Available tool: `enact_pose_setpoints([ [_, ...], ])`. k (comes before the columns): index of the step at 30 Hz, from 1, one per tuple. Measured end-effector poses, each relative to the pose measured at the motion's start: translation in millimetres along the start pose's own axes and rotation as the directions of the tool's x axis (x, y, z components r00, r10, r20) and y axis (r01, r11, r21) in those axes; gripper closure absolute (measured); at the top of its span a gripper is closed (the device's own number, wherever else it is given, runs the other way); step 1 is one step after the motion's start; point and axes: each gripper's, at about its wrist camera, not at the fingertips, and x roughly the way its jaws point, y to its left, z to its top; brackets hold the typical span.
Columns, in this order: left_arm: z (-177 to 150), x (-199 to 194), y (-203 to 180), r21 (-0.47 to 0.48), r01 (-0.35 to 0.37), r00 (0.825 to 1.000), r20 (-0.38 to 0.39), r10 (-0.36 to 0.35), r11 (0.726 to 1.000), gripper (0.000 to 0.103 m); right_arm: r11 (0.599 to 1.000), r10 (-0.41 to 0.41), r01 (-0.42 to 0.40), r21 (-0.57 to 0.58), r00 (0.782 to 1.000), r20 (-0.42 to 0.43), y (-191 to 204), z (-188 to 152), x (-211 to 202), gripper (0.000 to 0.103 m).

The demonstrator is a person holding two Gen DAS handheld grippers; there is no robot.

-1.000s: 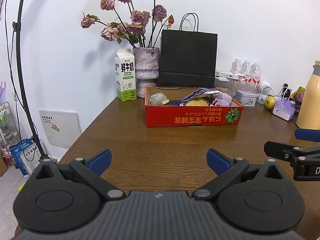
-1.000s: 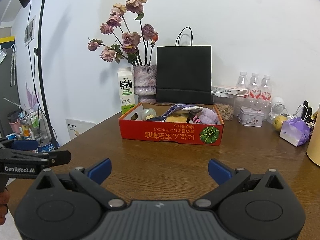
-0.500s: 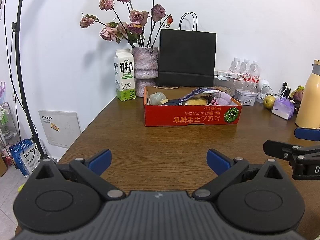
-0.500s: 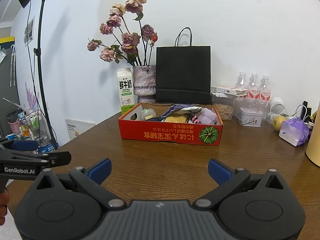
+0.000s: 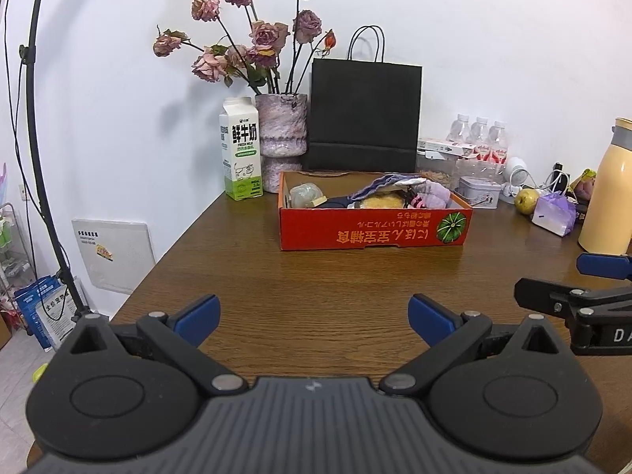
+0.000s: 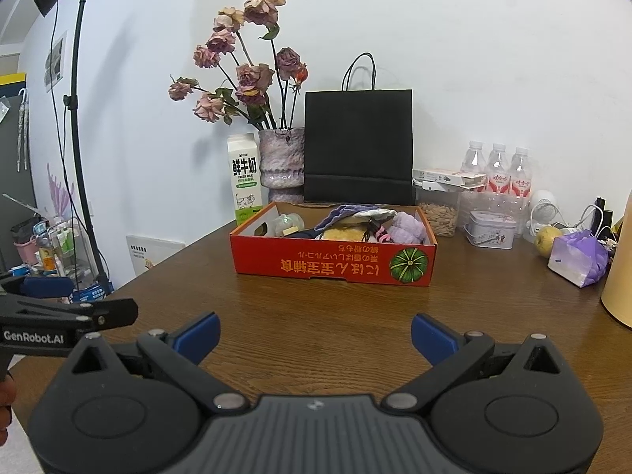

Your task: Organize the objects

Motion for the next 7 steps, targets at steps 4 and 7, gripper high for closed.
enact_pose_setpoints([
  [4,0.5,-0.9,-2.1,0.011,-0.011,1.0,0.006,0.011,1.0,0.0,1.0,-0.002,0.002,0.001,1.0,-0.002,0.2,-0.6,0.9,0.0],
  [7,0.5,0.4,-2.0,0.011,-0.004,1.0,0.001,0.004,1.0,0.0,1.0,-0.001,0.001,0.0,1.0,-0.004,1.1,-2.7,1.9,0.0],
])
